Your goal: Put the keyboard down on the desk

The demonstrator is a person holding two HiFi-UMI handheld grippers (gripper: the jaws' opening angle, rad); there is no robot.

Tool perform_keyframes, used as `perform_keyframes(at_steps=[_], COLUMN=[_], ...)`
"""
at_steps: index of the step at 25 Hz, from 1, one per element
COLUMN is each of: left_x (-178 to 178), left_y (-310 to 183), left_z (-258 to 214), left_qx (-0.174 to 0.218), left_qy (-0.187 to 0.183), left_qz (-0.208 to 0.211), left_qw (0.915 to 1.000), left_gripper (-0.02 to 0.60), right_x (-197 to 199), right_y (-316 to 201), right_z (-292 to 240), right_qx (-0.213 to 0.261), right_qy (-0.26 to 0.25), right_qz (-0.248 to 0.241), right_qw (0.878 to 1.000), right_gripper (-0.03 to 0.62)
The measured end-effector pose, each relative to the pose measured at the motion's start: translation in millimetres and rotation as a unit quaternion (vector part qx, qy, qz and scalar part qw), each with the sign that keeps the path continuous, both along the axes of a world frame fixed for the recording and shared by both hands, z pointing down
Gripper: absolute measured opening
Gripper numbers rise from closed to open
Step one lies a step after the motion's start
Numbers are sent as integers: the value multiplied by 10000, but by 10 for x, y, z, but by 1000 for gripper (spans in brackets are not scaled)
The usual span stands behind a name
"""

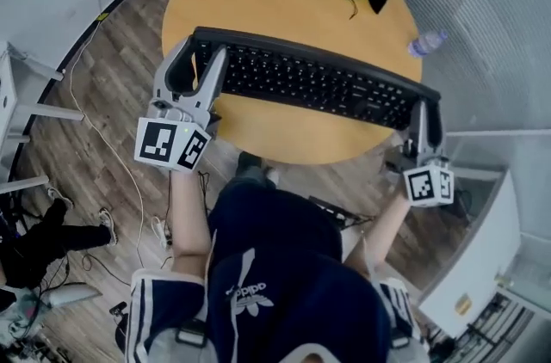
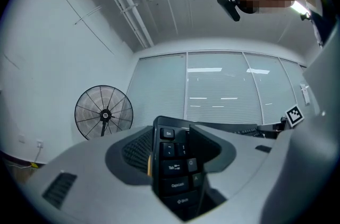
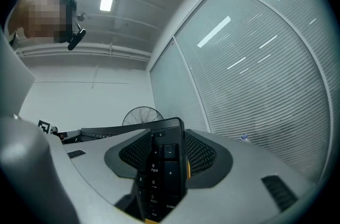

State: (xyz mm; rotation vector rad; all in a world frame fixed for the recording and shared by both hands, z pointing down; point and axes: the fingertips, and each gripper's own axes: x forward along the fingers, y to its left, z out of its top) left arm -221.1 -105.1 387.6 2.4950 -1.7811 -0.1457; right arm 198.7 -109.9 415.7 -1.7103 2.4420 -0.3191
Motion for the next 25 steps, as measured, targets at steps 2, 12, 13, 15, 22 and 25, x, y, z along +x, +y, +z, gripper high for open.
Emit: perform_keyframes(at_steps=[2,12,13,15,22,25], left_x=[-2,31,44,61,17,34], left_y=[-17,-72,-80,-97,-158,-167], left_z=[-14,183,180,152,123,150], left_qx=[-43,-298,-310,-330,-336,-359], left_qy=[-1,193,206,226,190,170], left_qz=[11,80,100,155,290,310], left_qw=[10000,9993,9993,9991,9988,9987], left_gripper=[213,213,213,213,213,213], right_x=[0,22,38,58,2,26], right_y=[-9,-18,-12,8,88,99], right_z=[-31,-48,-69,-126,-135,-82], right_qx=[-18,-184,-188,-190,-211,-252], right_qy=[36,301,326,358,323,251], right_qz=[4,43,62,114,296,336], right_qw=[10000,9994,9993,9991,9988,9988], right_gripper=[183,183,183,183,183,183])
